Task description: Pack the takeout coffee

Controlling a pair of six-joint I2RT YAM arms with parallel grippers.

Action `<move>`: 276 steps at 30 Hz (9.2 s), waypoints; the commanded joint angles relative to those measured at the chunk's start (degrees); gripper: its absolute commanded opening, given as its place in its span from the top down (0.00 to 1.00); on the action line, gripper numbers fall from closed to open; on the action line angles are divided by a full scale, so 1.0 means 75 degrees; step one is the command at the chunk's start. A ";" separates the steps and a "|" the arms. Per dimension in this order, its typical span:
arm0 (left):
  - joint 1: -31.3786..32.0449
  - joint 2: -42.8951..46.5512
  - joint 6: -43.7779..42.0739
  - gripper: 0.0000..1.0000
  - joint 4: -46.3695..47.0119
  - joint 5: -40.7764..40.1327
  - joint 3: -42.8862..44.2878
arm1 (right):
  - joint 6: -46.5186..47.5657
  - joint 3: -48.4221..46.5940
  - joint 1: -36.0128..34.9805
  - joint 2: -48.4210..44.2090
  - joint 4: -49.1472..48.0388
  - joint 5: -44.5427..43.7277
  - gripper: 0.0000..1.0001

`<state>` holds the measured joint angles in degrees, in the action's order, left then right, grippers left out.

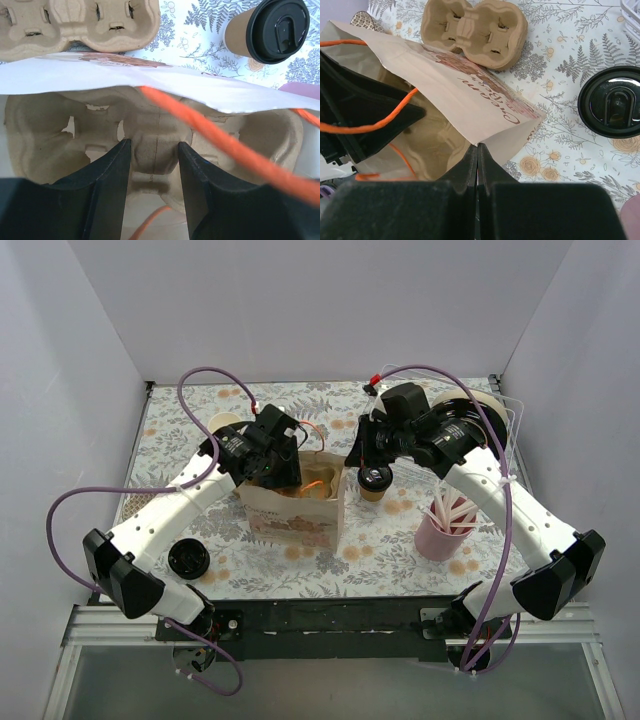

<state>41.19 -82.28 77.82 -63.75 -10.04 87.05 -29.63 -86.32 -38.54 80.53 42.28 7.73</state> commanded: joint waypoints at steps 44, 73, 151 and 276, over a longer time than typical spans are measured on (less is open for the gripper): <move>0.0520 0.0447 0.1518 0.40 0.0204 -0.0149 -0.0673 | 0.0153 0.0483 -0.0158 -0.0484 -0.1149 0.0376 0.99; 0.0462 0.2064 0.2361 0.42 -0.2071 -0.2492 0.1473 | 0.0762 -0.0982 -0.0158 -0.0167 -0.0551 0.0165 0.57; -0.0429 0.1631 0.1682 0.52 -0.2059 0.0273 0.0008 | 0.2896 0.1197 -0.2068 -0.1515 -0.3692 0.1032 0.99; -0.0429 0.1783 -0.0240 1.00 -0.1169 0.0846 0.0101 | 0.2556 -0.1580 0.1049 0.2832 0.2109 -0.1662 0.16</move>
<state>38.20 -69.97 74.63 -73.91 -6.07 86.11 -11.70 -95.55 -30.96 101.51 56.90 -3.16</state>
